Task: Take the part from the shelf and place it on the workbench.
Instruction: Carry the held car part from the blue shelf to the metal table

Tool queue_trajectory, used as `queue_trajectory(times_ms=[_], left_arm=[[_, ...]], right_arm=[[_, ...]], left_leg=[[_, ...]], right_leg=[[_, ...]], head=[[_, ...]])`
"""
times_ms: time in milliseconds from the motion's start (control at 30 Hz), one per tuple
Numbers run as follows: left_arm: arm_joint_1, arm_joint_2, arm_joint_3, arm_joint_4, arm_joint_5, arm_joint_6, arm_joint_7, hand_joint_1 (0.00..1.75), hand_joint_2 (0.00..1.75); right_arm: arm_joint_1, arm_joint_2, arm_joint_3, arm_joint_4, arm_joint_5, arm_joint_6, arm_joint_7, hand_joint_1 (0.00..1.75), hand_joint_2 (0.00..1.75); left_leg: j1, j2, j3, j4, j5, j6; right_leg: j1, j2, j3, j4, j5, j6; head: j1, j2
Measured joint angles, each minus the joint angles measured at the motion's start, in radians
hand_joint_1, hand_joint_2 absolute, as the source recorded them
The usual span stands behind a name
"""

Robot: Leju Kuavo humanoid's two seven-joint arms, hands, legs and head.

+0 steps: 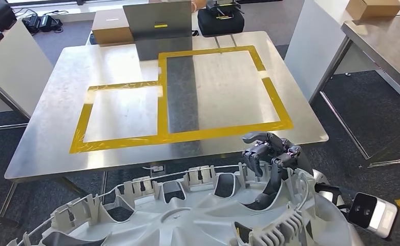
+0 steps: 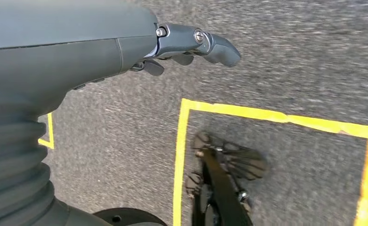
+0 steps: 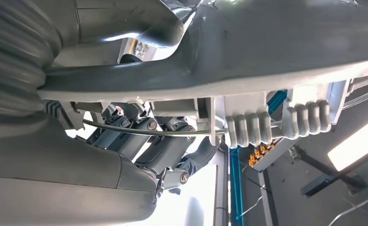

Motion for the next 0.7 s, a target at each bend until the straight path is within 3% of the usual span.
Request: queue_trajectory(times_ms=[67,100,167,233,300,367,400,433,467,533,567,600,700], left_arm=[[0.001,0.001,0.002,0.000,-0.002,-0.001,-0.003,0.00,1.75],[0.002,0.001,0.003,0.001,-0.003,-0.002,-0.003,0.00,1.75],[0.001,0.002,0.003,0.001,-0.004,-0.002,-0.005,0.00,1.75],[0.000,0.002,0.003,0.001,-0.005,-0.002,-0.006,0.00,1.75],[-0.001,0.003,0.003,0.000,-0.005,-0.002,-0.006,0.00,1.75],[-0.001,0.004,0.004,0.000,-0.005,-0.002,-0.006,0.00,1.75],[0.000,0.004,0.004,0.000,-0.005,-0.002,-0.006,0.00,1.75],[0.000,0.004,0.004,0.001,-0.005,-0.002,-0.005,0.00,1.75],[0.000,0.003,0.004,0.001,-0.005,-0.002,-0.005,0.00,1.75],[-0.002,0.003,0.005,0.001,-0.005,-0.003,-0.005,0.00,1.75],[-0.004,0.002,0.006,0.001,-0.004,-0.003,-0.005,0.00,1.75],[-0.006,0.002,0.008,0.001,-0.004,-0.004,-0.005,0.00,1.75],[-0.007,0.003,0.014,-0.001,-0.004,-0.006,-0.005,0.00,1.75]], right_arm=[[-0.001,0.002,0.000,0.002,0.001,0.000,0.000,1.75,1.75],[-0.001,0.003,0.000,0.002,0.002,-0.001,0.000,1.75,1.75],[-0.001,0.004,0.000,0.003,0.005,-0.004,-0.001,1.75,1.75],[-0.003,0.004,-0.001,0.002,0.008,-0.005,0.000,1.75,1.75],[-0.004,0.004,-0.001,0.002,0.008,-0.006,-0.001,1.75,1.75],[-0.005,0.004,-0.002,0.003,0.009,-0.006,0.000,1.75,1.75],[-0.005,0.004,-0.002,0.003,0.009,-0.006,0.000,1.75,1.75],[-0.005,0.004,-0.002,0.003,0.009,-0.005,0.000,1.75,1.75],[-0.006,0.004,-0.002,0.003,0.009,-0.004,0.000,1.75,1.75],[-0.010,0.004,-0.002,0.003,0.008,-0.002,0.000,1.75,1.75],[-0.013,0.005,-0.002,0.004,0.008,-0.001,0.000,1.75,1.75],[-0.015,0.005,-0.002,0.004,0.007,0.000,0.000,1.75,1.75],[-0.022,0.005,-0.002,0.006,0.003,0.002,0.000,1.75,1.75]], left_leg=[[-0.005,0.001,0.008,-0.100,0.095,0.008],[-0.006,0.001,0.009,-0.124,0.118,0.013],[-0.006,0.001,0.018,-0.136,0.120,0.023],[-0.002,0.000,0.037,-0.145,0.114,0.035],[0.000,0.000,0.057,-0.151,0.099,0.043],[0.001,0.000,0.079,-0.153,0.079,0.044],[0.001,-0.001,0.093,-0.153,0.067,0.043],[0.001,-0.002,0.109,-0.153,0.055,0.041],[0.001,-0.003,0.126,-0.153,0.043,0.040],[0.000,-0.003,0.155,-0.153,0.019,0.034],[-0.001,-0.004,0.164,-0.154,0.008,0.029],[-0.002,-0.004,0.172,-0.158,0.001,0.023],[-0.003,-0.003,0.194,-0.157,-0.002,0.003]], right_leg=[[0.002,0.001,0.021,0.002,-0.026,0.010],[0.003,0.002,0.026,0.003,-0.032,0.016],[0.005,0.003,0.029,0.008,-0.033,0.029],[0.004,-0.001,0.000,0.063,-0.022,0.039],[0.001,-0.007,-0.076,0.181,-0.039,0.051],[-0.004,-0.009,-0.160,0.276,-0.093,0.058],[-0.005,-0.010,-0.185,0.288,-0.111,0.060],[-0.006,-0.011,-0.197,0.270,-0.107,0.060],[-0.006,-0.012,-0.193,0.224,-0.078,0.059],[-0.004,-0.015,-0.168,0.096,0.033,0.051],[-0.001,-0.015,-0.158,0.048,0.074,0.044],[0.002,-0.016,-0.151,0.019,0.099,0.037],[0.003,-0.013,-0.126,0.001,0.096,0.014]], head=[[-0.001,0.000],[-0.001,0.000],[-0.001,0.000],[0.002,0.000],[0.007,0.000],[0.010,0.000],[0.011,0.000],[0.011,0.000],[0.012,0.000],[0.014,0.000],[0.015,0.000],[0.016,0.000],[0.017,0.000]])
